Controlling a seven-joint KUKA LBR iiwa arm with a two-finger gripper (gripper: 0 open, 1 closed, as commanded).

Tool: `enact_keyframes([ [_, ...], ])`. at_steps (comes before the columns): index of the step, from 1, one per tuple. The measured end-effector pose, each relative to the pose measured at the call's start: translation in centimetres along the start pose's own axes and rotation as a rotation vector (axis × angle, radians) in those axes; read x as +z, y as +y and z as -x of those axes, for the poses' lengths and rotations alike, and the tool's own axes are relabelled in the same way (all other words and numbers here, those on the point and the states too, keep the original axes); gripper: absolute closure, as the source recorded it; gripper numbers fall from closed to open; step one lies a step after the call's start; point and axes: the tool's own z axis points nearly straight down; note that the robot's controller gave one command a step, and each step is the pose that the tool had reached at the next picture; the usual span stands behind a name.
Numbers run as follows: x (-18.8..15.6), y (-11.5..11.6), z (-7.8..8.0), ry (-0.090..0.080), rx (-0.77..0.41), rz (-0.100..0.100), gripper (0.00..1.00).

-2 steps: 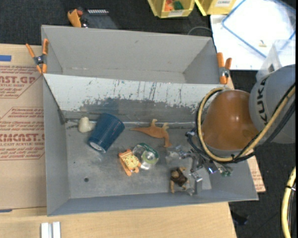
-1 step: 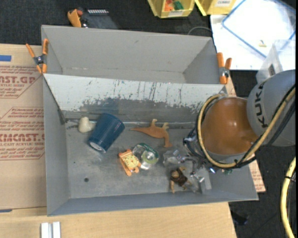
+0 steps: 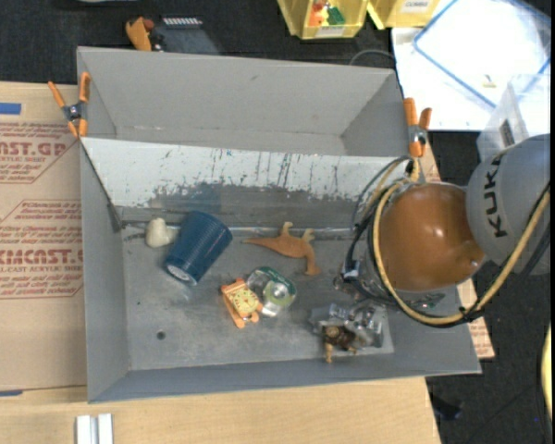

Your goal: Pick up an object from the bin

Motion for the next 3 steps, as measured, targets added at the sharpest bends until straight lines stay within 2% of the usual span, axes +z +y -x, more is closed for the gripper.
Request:
enact_keyframes([
  [1, 0.0, 0.0, 0.0, 0.000, 0.001, 0.000, 1.00],
  [2, -1.5, 0.3, 0.0, 0.003, -0.001, 0.012, 1.00],
  [3, -6.4, 0.2, 0.1, 0.001, 0.000, 0.009, 1.00],
])
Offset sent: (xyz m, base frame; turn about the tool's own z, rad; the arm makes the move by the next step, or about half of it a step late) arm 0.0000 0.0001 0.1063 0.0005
